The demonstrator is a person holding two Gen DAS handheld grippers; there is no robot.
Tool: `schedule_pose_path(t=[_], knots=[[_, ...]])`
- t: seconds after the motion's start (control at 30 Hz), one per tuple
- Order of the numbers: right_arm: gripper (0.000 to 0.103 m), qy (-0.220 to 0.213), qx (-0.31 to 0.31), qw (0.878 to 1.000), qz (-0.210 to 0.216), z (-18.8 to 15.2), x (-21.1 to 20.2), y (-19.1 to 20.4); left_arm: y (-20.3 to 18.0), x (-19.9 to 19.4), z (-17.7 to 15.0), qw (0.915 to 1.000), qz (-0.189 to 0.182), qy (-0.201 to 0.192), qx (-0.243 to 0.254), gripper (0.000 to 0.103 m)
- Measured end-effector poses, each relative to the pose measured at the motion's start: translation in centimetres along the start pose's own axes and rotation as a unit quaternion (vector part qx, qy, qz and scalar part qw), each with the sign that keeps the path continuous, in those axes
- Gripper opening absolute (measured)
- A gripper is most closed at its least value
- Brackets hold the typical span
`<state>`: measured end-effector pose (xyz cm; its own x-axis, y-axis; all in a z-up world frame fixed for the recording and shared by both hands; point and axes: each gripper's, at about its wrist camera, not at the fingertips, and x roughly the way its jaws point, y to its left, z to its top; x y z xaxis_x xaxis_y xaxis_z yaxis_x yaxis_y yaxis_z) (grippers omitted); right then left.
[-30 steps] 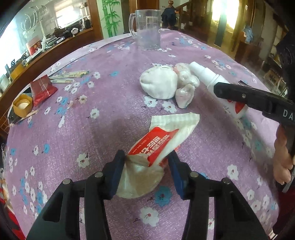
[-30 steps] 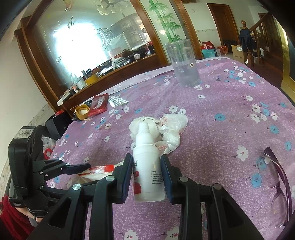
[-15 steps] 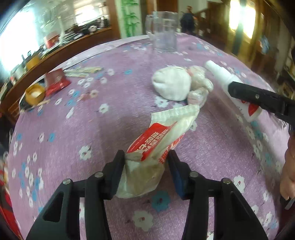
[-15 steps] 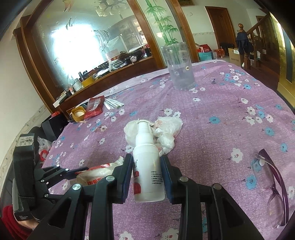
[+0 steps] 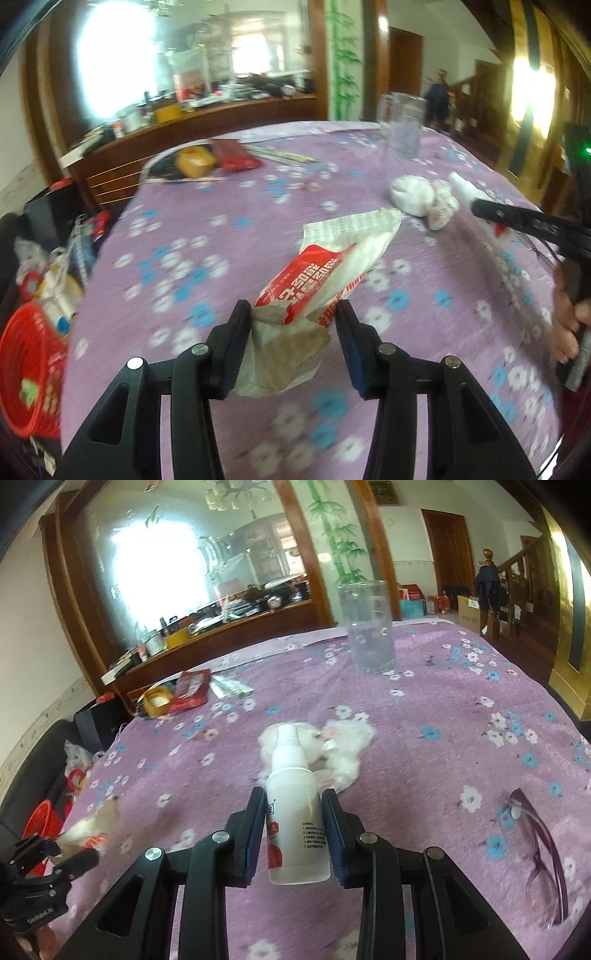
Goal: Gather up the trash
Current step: 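Lift the bottle with the right tool while the left tool lifts the wrapper toward the basket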
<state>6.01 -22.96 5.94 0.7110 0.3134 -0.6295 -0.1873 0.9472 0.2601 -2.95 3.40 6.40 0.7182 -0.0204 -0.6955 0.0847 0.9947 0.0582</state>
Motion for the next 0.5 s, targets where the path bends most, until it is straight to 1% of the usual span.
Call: schedule_pose_path(t=[0.07,0.13,0.23,0.37,0.5], knots=[[0.034,0.007,-0.009,1.000,0.014,-0.8,-1.1,1.7,1.0,-0.8,-0.8,0.9999,0.010,-0.008,-0.006,0.046],[0.034,0.010,-0.022,0.999,0.023,-2.0,-2.5,3.9,1.6,-1.8,-2.0,0.9992,0.033,-0.020,-0.009,0.046],[0.034,0.016,-0.039,0.998,0.035,-4.5,-4.2,7.1,2.2,-3.1,-3.7,0.9986,0.039,-0.032,-0.014,0.046],[0.034,0.015,-0.065,0.997,0.036,-7.8,-5.9,11.3,2.6,-4.1,-5.2,0.9978,0.049,-0.042,-0.016,0.046],[0.034,0.022,-0.082,0.996,0.029,-9.9,-6.2,13.9,3.6,-4.7,-6.2,0.9965,0.063,-0.050,-0.025,0.046]])
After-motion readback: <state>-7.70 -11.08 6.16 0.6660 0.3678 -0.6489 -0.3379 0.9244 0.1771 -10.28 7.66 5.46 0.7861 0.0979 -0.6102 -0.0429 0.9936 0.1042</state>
